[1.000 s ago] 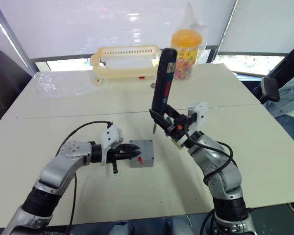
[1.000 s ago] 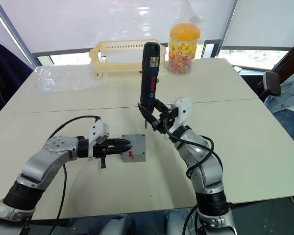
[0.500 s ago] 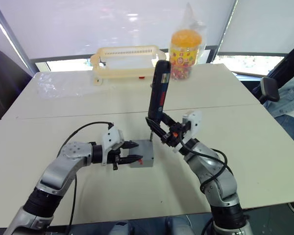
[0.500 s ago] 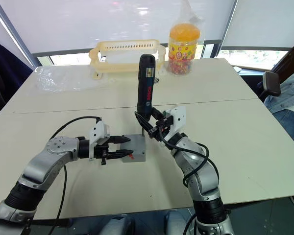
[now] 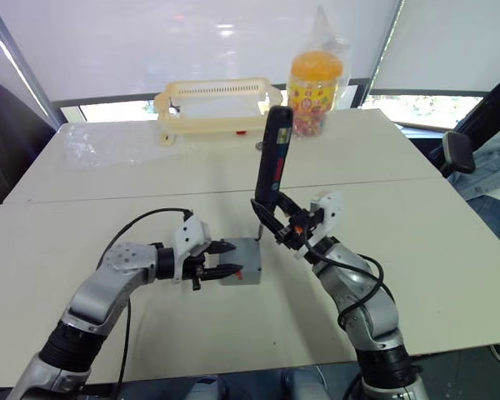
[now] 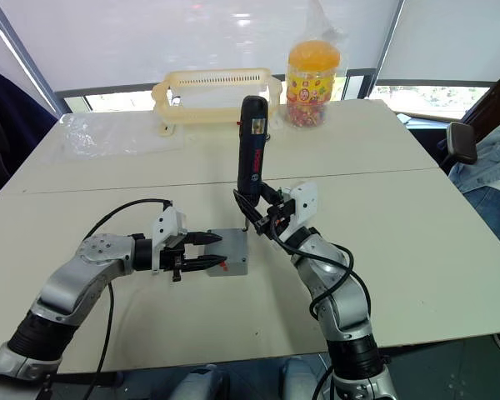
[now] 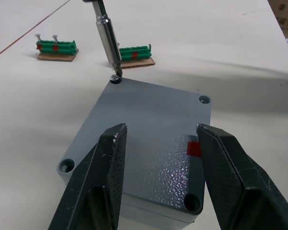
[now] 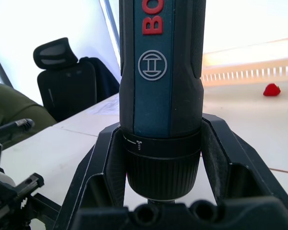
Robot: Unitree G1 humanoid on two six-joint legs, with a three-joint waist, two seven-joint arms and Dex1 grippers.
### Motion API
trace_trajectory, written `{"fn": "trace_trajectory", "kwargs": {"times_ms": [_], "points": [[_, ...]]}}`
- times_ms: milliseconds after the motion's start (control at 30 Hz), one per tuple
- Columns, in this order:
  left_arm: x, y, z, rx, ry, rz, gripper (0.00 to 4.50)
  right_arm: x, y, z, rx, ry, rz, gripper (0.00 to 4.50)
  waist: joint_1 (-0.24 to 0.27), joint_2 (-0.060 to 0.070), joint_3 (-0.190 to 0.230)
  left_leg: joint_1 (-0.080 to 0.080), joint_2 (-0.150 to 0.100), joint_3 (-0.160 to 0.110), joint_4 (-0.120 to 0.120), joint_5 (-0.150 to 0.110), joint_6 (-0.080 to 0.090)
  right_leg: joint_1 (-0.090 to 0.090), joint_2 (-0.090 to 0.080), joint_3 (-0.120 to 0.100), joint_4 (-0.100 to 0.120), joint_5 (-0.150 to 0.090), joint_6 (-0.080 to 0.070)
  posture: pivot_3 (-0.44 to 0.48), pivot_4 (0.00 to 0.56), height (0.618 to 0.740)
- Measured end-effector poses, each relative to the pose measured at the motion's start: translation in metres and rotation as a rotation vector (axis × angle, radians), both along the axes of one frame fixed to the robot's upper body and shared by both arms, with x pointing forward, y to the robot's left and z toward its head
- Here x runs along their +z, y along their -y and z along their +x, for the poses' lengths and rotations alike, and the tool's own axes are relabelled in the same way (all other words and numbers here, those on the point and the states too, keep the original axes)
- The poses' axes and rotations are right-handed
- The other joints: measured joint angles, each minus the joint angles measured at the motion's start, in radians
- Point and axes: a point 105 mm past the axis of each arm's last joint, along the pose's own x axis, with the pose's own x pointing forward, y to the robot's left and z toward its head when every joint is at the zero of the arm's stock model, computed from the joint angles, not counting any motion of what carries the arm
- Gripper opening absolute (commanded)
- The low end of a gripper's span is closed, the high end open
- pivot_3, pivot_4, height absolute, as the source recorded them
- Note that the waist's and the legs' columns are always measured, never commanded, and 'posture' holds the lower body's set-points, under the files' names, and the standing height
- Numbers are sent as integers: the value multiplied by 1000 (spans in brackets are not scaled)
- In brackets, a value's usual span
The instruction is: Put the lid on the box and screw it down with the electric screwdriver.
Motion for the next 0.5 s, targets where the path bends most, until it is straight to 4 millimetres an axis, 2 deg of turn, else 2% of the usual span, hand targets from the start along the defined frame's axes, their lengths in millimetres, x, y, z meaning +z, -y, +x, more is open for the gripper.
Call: {"fn": "trace_trajectory", "kwargs": {"times_ms": [500], "points": [[0,1,0,3,0,-8,2318,11,-2,3,-4,32,7,1783,0,0,0,0,0,0,0,0,0,0,0,0,0,0,0,0,150,740]]}}
